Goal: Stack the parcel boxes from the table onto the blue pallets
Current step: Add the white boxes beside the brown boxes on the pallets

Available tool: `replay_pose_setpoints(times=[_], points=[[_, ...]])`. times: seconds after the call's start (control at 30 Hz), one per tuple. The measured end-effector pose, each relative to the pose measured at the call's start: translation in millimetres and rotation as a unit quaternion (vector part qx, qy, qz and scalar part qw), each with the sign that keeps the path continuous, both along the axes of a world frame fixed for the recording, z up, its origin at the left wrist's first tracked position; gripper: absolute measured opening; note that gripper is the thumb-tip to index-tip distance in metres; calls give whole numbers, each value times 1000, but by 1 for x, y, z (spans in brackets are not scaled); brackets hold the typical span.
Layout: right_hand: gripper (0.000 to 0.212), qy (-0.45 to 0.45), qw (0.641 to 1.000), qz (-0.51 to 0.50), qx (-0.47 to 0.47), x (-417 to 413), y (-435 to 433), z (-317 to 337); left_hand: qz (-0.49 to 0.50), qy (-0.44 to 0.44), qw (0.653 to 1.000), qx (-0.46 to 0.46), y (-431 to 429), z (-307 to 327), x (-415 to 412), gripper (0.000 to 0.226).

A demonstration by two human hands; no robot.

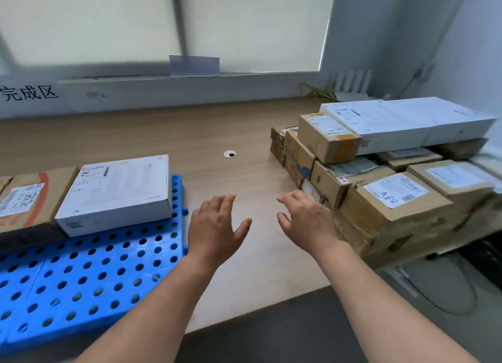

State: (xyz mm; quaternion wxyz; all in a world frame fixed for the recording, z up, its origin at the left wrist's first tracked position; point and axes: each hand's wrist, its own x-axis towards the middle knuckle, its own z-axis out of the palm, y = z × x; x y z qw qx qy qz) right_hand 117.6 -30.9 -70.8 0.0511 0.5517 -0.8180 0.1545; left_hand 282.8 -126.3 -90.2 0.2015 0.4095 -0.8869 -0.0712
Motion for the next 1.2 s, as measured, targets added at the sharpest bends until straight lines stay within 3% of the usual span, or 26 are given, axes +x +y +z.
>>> replay_pose_setpoints(times=[0.3, 0.53, 0.83, 1.2], points=[[35, 38, 998, -50, -17, -84, 78, 25, -47, 14, 998, -36, 61, 13, -104, 70], [41, 17, 994, -95, -49, -144, 79, 34, -68, 43, 996, -38, 53, 25, -171, 73], [49, -30, 993, -102, -49, -212, 31, 43, -34, 102, 993, 50, 9, 41, -250, 72], [46, -95, 987, -112, -66, -247, -32, 41, 1, 114, 982, 150, -43, 41, -301, 73]])
